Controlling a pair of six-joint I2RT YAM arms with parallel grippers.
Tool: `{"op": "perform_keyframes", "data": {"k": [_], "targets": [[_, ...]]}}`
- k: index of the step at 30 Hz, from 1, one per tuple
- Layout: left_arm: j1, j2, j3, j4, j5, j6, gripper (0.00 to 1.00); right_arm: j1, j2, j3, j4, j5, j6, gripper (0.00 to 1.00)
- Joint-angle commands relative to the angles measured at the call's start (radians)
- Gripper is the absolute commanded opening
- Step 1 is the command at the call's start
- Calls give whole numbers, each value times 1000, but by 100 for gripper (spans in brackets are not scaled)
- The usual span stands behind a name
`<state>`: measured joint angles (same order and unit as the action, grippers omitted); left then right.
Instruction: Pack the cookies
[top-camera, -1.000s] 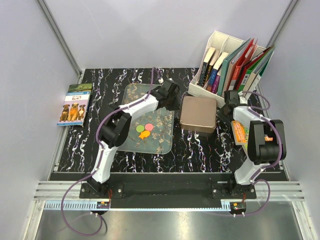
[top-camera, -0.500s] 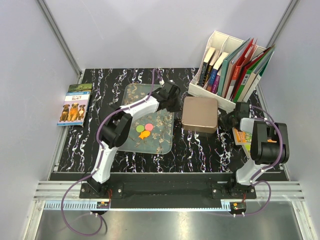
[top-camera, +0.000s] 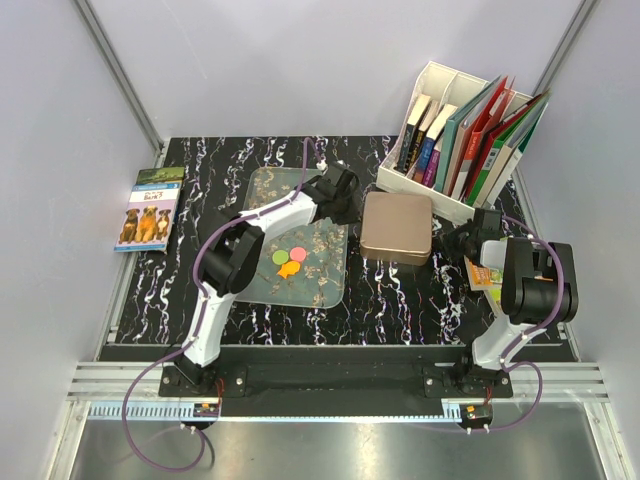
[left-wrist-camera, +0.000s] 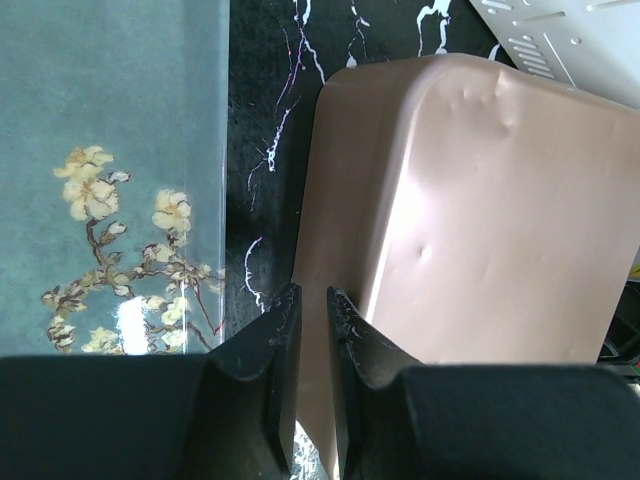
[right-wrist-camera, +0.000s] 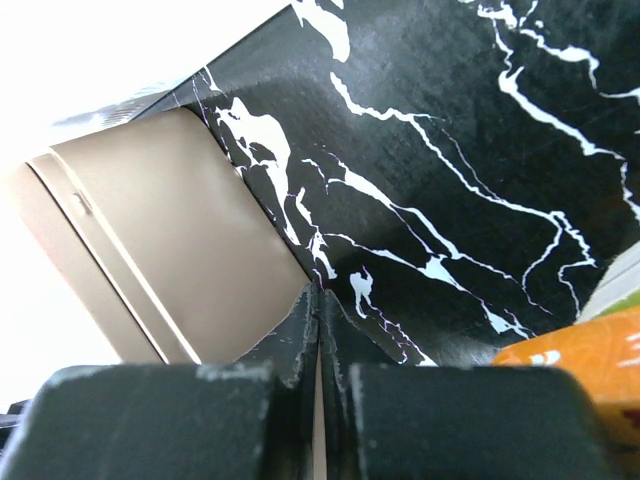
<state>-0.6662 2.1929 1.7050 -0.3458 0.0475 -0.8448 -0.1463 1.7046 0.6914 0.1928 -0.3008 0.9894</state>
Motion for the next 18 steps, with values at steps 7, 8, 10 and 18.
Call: {"op": "perform_keyframes", "data": {"k": [7,8,10,18], "targets": [[16,-88,-33,54,19,-11,24,11,-59,20,-53,-11,-18,3],[22,-94,-42,54,14,-10,25,11,-72,23,-67,2,-23,4],[43,-119,-64,53,5,-5,26,8,-108,46,-105,40,-46,7],[119,-209,-133,38,-46,10,29,-7,-229,215,-367,213,-149,12]]}}
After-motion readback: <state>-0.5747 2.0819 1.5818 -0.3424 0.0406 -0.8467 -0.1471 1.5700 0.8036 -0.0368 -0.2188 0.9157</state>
